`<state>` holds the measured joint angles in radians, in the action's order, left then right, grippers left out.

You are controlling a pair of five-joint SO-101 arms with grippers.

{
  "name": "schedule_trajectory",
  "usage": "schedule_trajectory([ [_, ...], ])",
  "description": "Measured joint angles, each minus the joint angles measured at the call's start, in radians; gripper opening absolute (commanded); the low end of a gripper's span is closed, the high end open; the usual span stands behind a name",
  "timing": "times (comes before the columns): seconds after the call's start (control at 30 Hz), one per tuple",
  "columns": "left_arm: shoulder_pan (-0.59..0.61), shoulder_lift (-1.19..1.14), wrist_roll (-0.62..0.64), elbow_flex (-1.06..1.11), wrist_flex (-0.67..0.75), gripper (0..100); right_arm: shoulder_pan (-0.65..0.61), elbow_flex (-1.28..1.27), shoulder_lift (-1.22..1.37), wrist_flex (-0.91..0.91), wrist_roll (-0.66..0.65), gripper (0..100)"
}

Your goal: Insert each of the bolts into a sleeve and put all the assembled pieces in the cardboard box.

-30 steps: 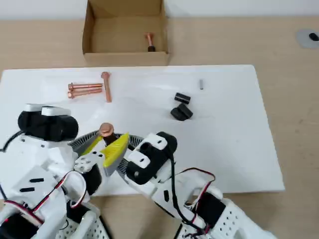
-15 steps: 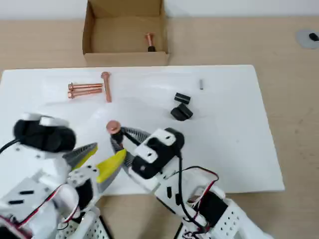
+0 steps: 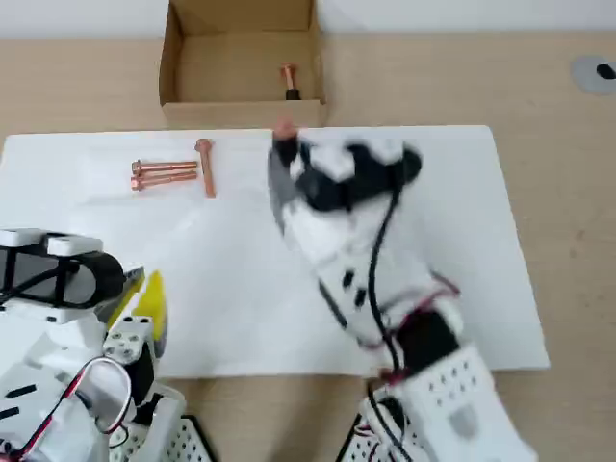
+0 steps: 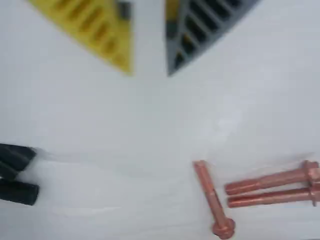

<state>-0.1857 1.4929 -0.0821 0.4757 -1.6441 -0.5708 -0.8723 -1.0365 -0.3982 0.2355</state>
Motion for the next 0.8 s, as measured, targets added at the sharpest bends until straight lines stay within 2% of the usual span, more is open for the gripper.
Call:
schedule_trajectory([
  [0.2, 0.044, 0.000, -0.011, 0.000, 0.000, 1, 0.078, 0.399, 0.446, 0.008, 0.000, 0.9],
  [0.5, 0.129, 0.000, -0.011, 0.000, 0.000, 1, 0.190, 0.864, 1.125, 0.189, 0.000, 0.9],
  [0.8, 0.144, 0.031, -0.011, 0.037, 0.000, 1, 0.203, 1.346, 1.702, 0.196, 0.000, 0.9],
])
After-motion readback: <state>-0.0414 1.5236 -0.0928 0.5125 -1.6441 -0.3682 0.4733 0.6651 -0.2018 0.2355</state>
